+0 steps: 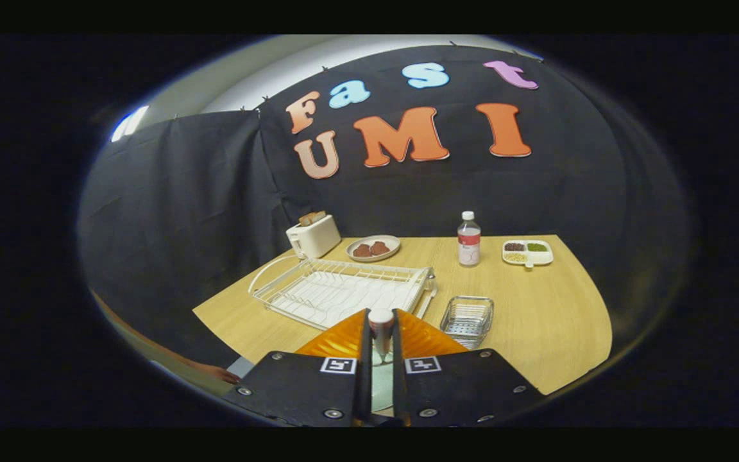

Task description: Take the plate from the dish rack, then take the spoon from the basket and place it into the plate.

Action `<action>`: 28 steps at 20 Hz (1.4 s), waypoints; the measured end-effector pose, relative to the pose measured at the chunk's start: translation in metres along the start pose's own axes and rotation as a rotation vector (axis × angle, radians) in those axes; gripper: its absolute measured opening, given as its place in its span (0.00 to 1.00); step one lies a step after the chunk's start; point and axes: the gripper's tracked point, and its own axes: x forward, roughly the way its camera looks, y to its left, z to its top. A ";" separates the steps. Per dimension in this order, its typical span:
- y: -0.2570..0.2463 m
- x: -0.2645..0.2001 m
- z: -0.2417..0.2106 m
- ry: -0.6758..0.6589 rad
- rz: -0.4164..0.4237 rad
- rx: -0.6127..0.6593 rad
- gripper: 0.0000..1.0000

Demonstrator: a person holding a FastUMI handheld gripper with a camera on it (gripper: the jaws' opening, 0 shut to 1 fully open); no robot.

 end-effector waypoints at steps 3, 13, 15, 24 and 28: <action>0.016 0.026 -0.028 0.064 0.053 0.005 0.13; 0.058 0.066 -0.054 0.094 0.185 -0.127 0.13; 0.052 0.060 -0.062 0.113 0.184 -0.148 0.13; 0.011 0.022 -0.113 0.280 0.151 0.036 0.16; 0.009 0.028 -0.126 0.302 0.145 0.223 0.16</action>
